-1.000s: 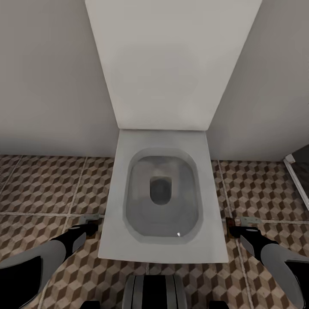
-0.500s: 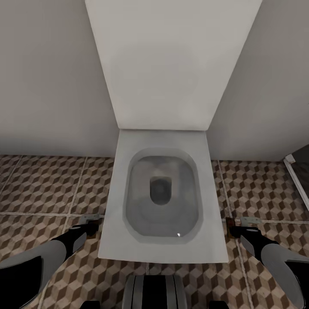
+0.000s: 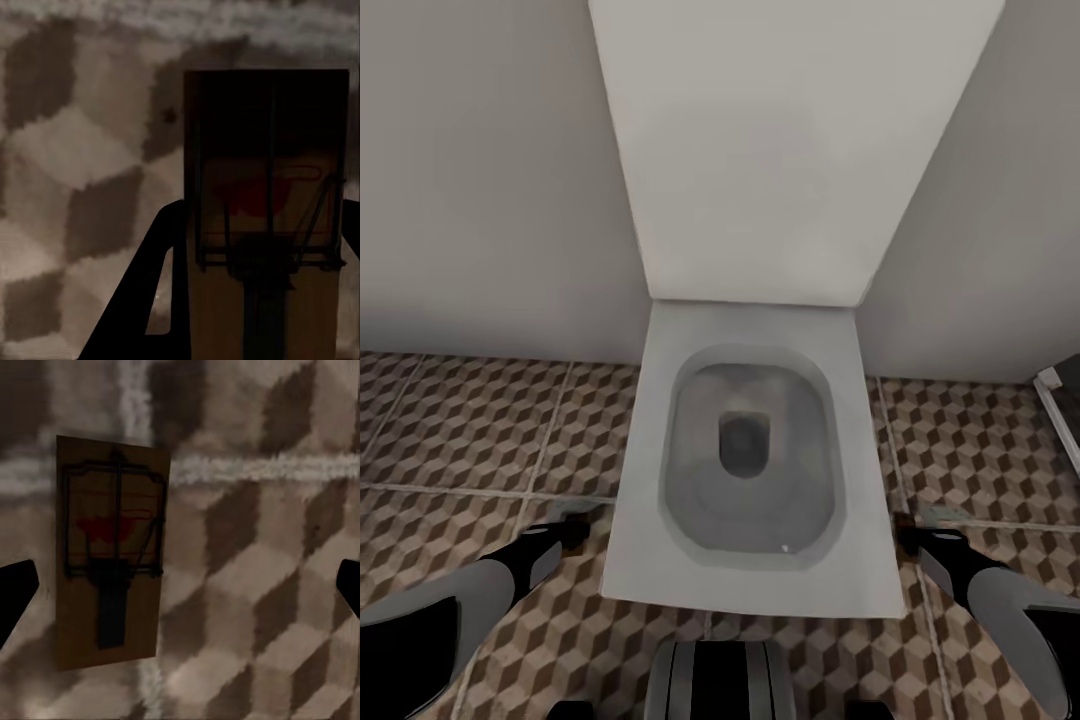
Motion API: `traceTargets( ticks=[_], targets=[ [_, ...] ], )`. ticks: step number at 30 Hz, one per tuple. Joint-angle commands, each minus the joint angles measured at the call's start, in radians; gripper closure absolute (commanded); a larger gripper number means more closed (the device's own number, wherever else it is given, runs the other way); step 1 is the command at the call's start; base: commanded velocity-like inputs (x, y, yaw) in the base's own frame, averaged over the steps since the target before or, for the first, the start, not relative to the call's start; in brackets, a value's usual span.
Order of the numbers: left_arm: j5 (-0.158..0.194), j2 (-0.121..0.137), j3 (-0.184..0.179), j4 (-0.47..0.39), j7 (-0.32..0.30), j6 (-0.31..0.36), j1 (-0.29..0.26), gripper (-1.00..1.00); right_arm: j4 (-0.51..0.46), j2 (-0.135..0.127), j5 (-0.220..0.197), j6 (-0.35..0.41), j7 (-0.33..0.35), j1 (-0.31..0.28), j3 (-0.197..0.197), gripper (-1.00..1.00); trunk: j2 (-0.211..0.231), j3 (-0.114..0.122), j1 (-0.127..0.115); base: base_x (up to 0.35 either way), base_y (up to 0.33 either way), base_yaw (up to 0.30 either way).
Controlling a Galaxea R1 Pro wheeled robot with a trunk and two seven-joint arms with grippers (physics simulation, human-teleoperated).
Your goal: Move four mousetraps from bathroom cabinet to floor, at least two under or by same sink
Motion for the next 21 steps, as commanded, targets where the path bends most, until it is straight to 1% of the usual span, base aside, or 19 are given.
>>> traceTargets(
  ticks=[1, 3, 7, 21],
  targets=[
    [0.005, 0.0, -0.008, -0.002, 0.007, 0.003, -0.001, 1.0, -0.002, 0.0, 0.001, 0.005, -0.002, 0.0, 0.0, -1.0, 0.0, 0.0, 0.0, 0.0, 0.0, 0.228],
    [0.005, 0.0, -0.008, -0.002, 0.007, 0.002, -0.001, 1.0, -0.002, -0.001, 0.001, 0.005, -0.002, 0.0, 0.0, -1.0, 0.0, 0.0, 0.0, 0.0, 0.0, 0.154],
    [0.005, 0.0, -0.008, -0.002, 0.007, 0.003, 0.0, 1.0, -0.002, -0.001, 0.001, 0.005, -0.002, 0.0, 0.0, -1.0, 0.001, 0.015, -0.002, 0.0, 0.0, 0.052],
    [0.005, -0.001, -0.008, -0.002, 0.007, 0.003, -0.001, 1.0, -0.002, -0.001, 0.001, 0.005, -0.003, 0.0, 0.0, -1.0, 0.001, 0.015, -0.002, 0.0, 0.0, 0.004]
  ],
)
